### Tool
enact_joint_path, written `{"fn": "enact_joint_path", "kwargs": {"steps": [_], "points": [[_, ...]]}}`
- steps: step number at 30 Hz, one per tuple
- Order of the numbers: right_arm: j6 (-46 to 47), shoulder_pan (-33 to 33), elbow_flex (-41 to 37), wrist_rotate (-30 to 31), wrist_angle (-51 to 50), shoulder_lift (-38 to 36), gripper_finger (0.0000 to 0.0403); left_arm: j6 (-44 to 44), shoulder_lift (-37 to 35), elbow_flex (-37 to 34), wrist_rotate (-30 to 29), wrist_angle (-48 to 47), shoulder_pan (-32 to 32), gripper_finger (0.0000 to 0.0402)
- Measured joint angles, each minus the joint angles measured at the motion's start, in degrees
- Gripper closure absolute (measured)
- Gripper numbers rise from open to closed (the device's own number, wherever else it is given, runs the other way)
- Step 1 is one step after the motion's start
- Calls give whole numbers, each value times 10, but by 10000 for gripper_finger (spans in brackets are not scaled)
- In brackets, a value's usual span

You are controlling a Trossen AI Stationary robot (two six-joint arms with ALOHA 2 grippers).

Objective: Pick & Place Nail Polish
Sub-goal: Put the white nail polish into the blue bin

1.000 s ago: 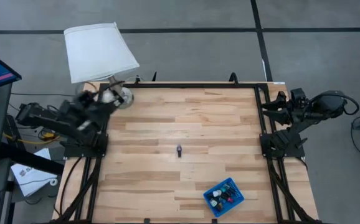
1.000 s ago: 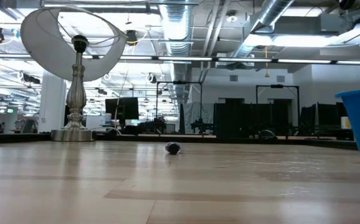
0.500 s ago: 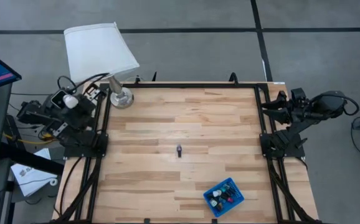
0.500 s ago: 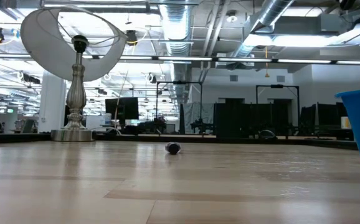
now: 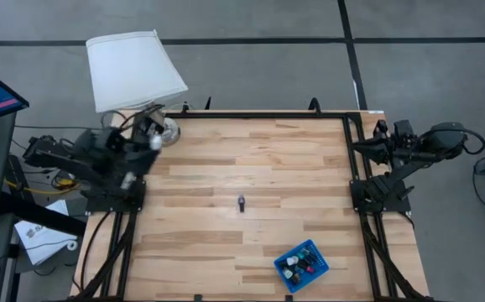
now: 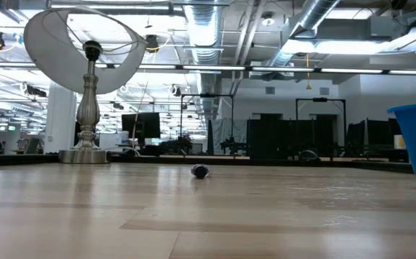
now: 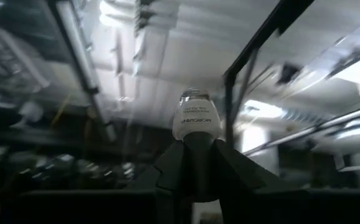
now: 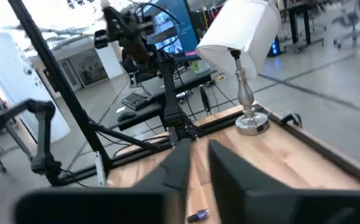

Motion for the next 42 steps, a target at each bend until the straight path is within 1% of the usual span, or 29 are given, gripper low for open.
{"fn": "enact_joint_path", "kwargs": {"steps": [1,3,9,15,19,23,28,36,38,42], "points": [[-14,1,0,-2,-1,-3,380,13,3,0,-19,-17,0,347],[-40,2,0,-8,-1,-9,394,39,9,0,-57,-50,0,347],[-74,2,0,-15,-4,-35,400,120,38,0,-199,-151,0,347],[-77,1,0,-15,-6,-60,402,228,78,2,-313,-164,0,347],[-87,0,0,-12,-7,-66,403,342,106,30,-402,-165,-4,347],[-126,1,0,-7,-8,-65,403,493,138,80,-480,-165,-9,347],[-153,1,0,-6,-5,-65,403,649,167,145,-513,-164,-9,347],[-158,1,0,-6,-5,-65,403,827,195,213,-522,-163,-9,347],[-158,1,0,-6,-4,-65,403,857,201,228,-522,-163,-9,347],[-158,1,0,-6,-5,-65,403,877,207,248,-522,-160,-9,347]]}}
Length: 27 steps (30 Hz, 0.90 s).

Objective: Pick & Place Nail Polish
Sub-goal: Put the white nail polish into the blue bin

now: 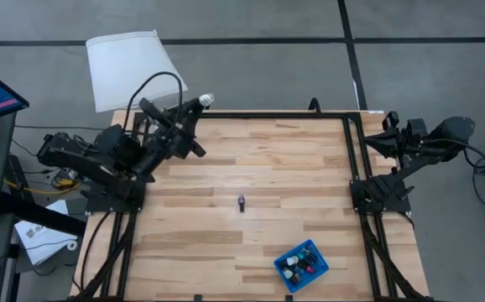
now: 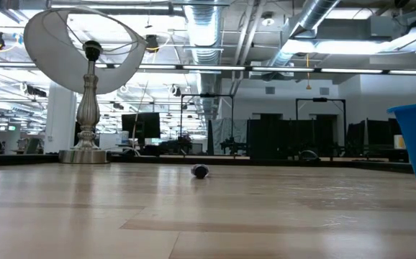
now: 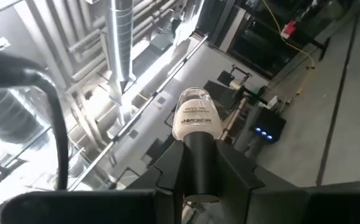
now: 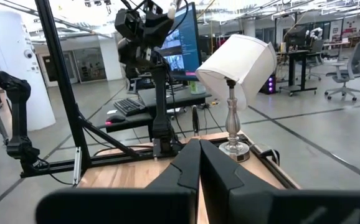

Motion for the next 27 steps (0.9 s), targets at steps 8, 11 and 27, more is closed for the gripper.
{"fn": "enact_joint_path", "kwargs": {"steps": [8,11,27], "points": [[0,0,0,0,0,0,403,14,-5,4,76,2,-17,347],[0,0,0,0,0,0,403,12,-4,21,126,0,-41,347],[0,0,0,0,0,0,403,-54,-3,124,349,-11,-209,346]]}}
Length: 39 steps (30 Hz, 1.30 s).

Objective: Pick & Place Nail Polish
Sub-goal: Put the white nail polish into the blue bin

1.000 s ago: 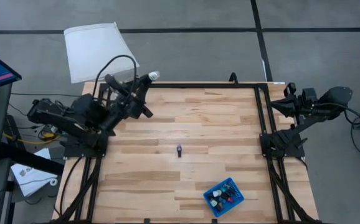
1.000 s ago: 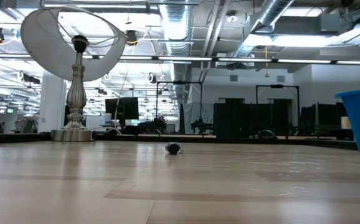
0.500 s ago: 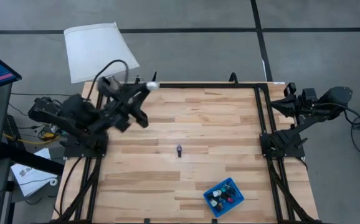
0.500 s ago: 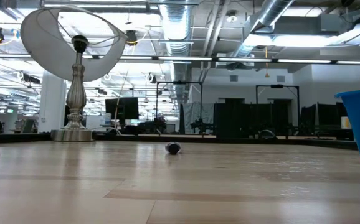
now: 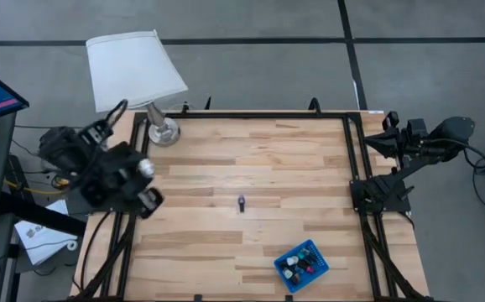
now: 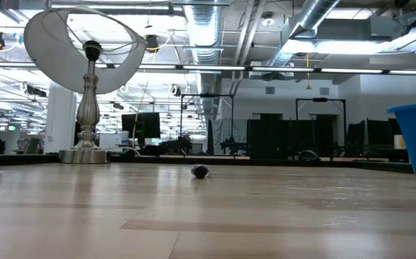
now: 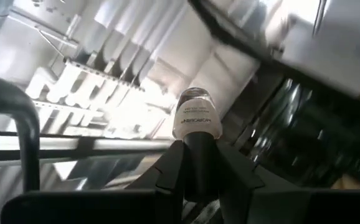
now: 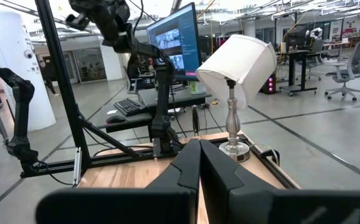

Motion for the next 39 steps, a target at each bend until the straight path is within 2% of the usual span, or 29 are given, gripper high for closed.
{"fn": "enact_joint_path", "kwargs": {"steps": [2,6,15,19,25,30,35,37,39], "points": [[0,0,0,0,0,0,403,-34,0,11,16,0,-18,346],[0,0,0,0,-1,0,403,-101,0,32,94,-2,-52,345],[-4,0,0,0,-8,0,403,-302,-1,101,346,0,-100,345],[-5,0,0,0,-8,0,403,-305,7,104,412,-1,-102,345],[-5,0,0,0,-8,0,403,-255,18,103,518,-15,-104,345],[-5,0,0,0,-8,0,403,-203,18,103,541,-43,-122,345],[-5,0,0,0,-8,0,403,-204,18,103,538,-70,-122,345],[-5,0,0,0,-8,0,403,-214,18,103,521,-83,-122,345],[-5,0,0,0,-8,0,403,-248,18,103,469,-90,-122,345]]}}
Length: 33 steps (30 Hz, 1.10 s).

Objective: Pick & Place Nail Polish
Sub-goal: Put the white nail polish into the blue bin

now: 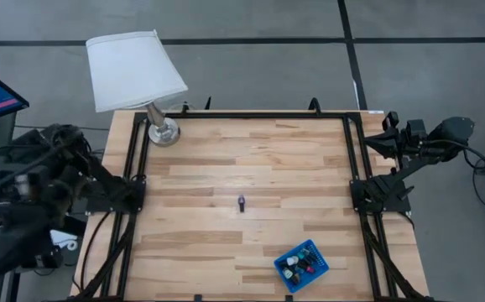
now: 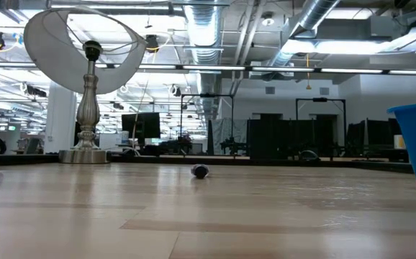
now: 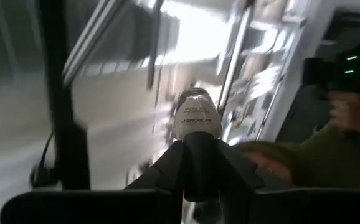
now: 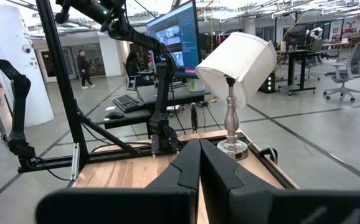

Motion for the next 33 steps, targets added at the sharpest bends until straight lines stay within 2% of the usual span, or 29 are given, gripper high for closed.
{"fn": "enact_joint_path", "kwargs": {"steps": [5,9,15,18,21,28,33], "points": [[0,0,0,0,0,0,403,-101,0,0,-188,-30,1,345],[0,0,0,0,0,0,403,-137,0,0,-341,-69,1,345],[0,0,0,0,0,0,403,-137,1,0,-597,-138,1,344],[0,0,0,2,1,0,403,-103,11,0,-742,-154,8,344],[0,0,0,6,2,0,403,-58,27,0,-863,-159,16,344],[0,0,0,7,9,0,403,14,46,0,-1074,-158,51,344],[0,0,0,24,10,0,403,14,52,-1,-1086,-163,94,344]]}}
